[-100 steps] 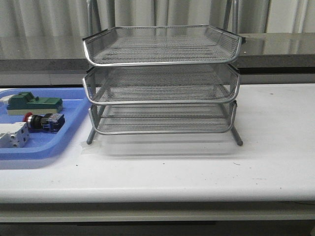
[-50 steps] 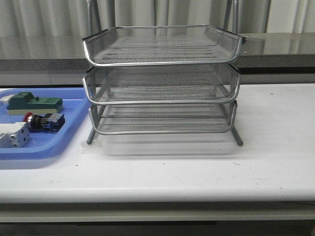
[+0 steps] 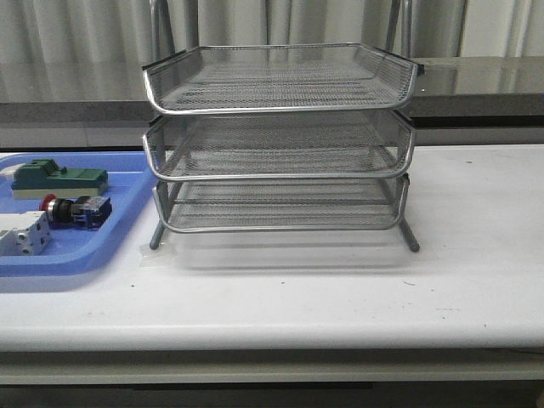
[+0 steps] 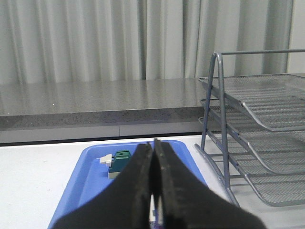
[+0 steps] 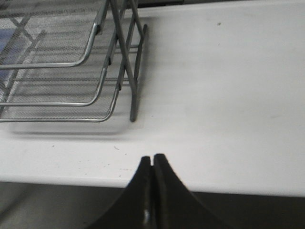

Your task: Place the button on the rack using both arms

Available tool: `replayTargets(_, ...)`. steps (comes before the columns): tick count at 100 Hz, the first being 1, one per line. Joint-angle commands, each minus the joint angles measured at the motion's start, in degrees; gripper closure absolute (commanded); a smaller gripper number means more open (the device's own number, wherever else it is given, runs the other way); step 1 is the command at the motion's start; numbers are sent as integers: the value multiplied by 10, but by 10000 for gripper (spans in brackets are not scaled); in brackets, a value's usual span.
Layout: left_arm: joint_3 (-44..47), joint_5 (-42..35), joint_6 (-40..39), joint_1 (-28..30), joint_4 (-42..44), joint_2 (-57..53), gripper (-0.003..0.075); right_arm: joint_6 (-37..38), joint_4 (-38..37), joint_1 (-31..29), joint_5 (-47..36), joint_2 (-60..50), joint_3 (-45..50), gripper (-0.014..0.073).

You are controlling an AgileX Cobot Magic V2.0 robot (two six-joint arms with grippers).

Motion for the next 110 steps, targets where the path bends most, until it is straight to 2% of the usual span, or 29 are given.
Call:
replayTargets(1,19,-43,-5,1,-4,-18,741,-4,46,-4,-29,42,-22,692)
replayTargets(18,19,-43,-5,1,-4,-18,741,-4,120,-4,-39,103,-22,687)
replayTargets(25,19,-43,-5,1,-4,-18,741,-4,148,-4,-48,127,-22,642)
replayTargets(35,19,-43,-5,1,-4,-18,741,-7,191,-4,-57,153,-22,493)
replayTargets(47,19,-43,-5,1,-4,-18,741,-12,232,-4,-79,175,-22,254)
replayTargets(52,19,-43,-5,1,-4,-18,741,-12,247,-2,-95,183,-22,204)
replayTargets(65,19,-43,-5,1,-4,-18,741,-32,296,8,-133,209,-22,201)
replayTargets(76,19,-43,-5,1,-4,-18,741,-81,359,21,-152,240,-22,201)
replayTargets(110,19,-43,-5,1,-4,-18,741,-331,624,52,-193,363,-22,201)
